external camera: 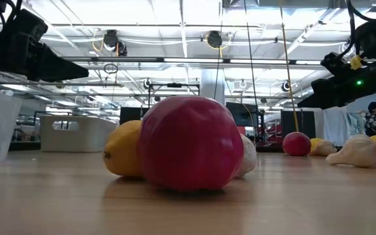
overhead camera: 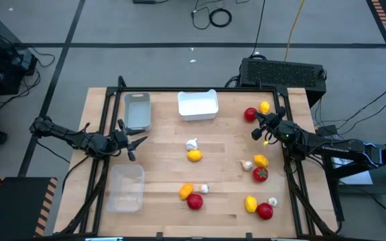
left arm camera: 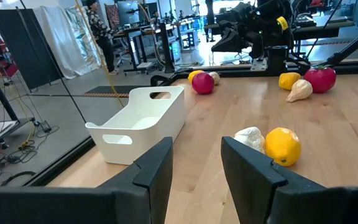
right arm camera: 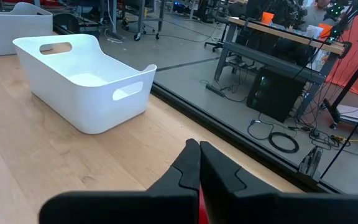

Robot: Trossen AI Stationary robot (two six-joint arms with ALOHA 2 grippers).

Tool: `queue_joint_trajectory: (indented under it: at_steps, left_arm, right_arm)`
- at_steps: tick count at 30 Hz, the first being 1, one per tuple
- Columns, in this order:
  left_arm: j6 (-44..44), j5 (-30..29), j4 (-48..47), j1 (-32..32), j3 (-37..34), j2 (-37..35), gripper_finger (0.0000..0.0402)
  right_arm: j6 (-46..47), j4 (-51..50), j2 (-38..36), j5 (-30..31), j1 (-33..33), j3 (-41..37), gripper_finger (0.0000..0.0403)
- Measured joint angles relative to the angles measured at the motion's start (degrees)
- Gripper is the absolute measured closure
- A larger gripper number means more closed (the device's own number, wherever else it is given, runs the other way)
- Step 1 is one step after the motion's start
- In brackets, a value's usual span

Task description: Sort produce into baskets

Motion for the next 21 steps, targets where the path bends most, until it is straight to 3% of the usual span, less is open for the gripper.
queue_joint_trajectory:
  at_steps: [10, 16, 21]
  left_arm:
    - [1.4, 0.4, 1.22, 0.02, 0.0, 0.01, 0.0258]
    - [2.11, 2.76, 21.71, 1.31, -0.01, -0.01, 0.0258]
    - [2.95, 4.7, 36.33, 4.3, -0.01, 0.01, 0.0258]
  right_arm:
    - [8.04, 3.04, -0.01, -0.19, 0.0, 0.02, 0.0403]
    - [14.41, 8.71, -0.01, -0.86, -0.02, 0.02, 0.0403]
    - [12.35, 20.58, 0.04, -13.82, -0.01, 0.04, 0.0403]
